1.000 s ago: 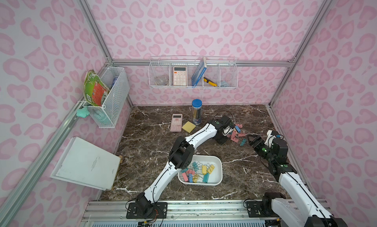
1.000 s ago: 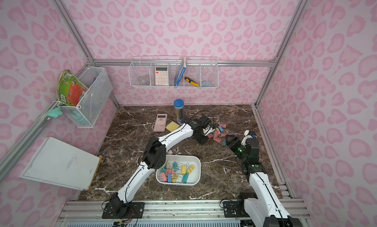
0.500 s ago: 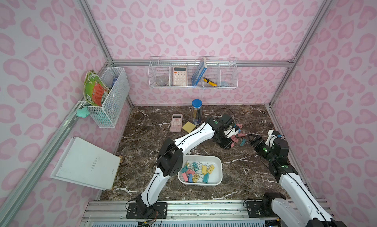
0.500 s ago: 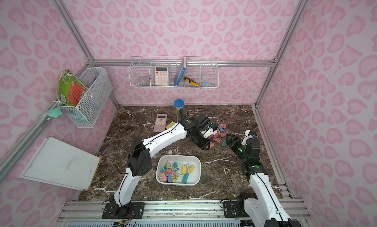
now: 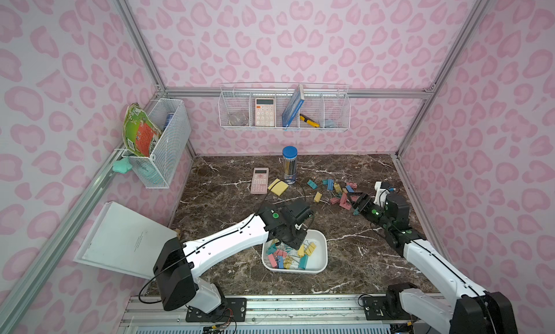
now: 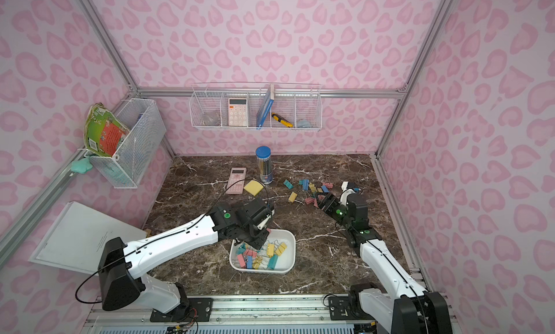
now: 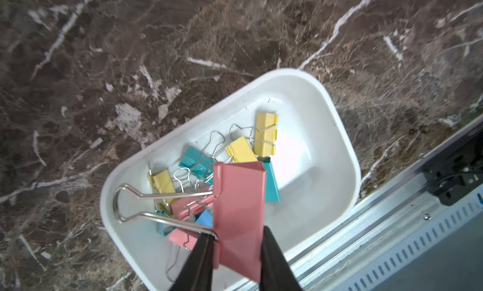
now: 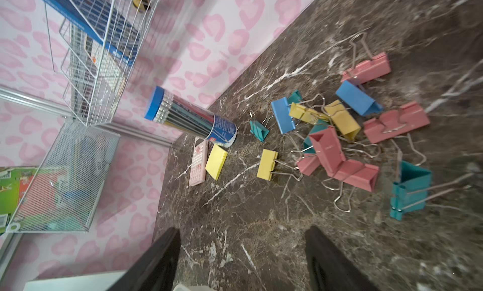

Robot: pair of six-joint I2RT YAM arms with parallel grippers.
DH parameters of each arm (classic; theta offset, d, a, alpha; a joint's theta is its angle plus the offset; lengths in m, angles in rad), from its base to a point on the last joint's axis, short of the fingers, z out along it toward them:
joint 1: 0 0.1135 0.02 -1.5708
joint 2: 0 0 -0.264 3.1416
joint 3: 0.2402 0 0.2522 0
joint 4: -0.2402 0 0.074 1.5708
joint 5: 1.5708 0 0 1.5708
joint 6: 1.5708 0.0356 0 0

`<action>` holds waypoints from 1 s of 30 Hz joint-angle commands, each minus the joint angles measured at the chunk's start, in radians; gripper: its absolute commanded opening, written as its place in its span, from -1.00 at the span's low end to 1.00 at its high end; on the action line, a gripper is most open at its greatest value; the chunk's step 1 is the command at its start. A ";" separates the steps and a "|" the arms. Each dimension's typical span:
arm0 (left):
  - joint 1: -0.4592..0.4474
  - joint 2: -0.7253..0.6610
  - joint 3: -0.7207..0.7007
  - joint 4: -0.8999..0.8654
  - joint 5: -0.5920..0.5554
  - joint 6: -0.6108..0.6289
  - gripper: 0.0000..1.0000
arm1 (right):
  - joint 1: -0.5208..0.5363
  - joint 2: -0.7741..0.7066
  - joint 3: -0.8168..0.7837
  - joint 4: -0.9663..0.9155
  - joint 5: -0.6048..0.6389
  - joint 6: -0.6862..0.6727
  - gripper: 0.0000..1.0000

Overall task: Put the binder clips in the storage box
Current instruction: Place the binder clip in the storage box.

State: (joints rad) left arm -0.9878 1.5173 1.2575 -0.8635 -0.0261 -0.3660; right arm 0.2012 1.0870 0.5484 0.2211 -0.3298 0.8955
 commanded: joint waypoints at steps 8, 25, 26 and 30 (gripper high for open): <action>-0.090 0.260 0.079 0.099 0.069 0.030 -0.48 | 0.031 0.054 0.067 -0.050 0.050 -0.069 0.54; -0.053 0.070 0.000 0.218 0.053 -0.013 0.24 | -0.039 0.315 0.345 -0.502 0.362 -0.065 0.63; -0.036 0.036 -0.016 0.235 0.046 -0.025 0.33 | -0.039 0.335 0.354 -0.509 0.371 -0.072 0.63; 0.067 -0.082 -0.097 0.284 0.031 -0.108 0.75 | -0.031 0.407 0.383 -0.493 0.372 -0.118 0.48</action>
State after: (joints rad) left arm -0.9623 1.4738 1.1885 -0.6186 0.0261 -0.4236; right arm 0.1635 1.4681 0.9138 -0.2440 0.0147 0.8150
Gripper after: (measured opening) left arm 0.871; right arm 0.747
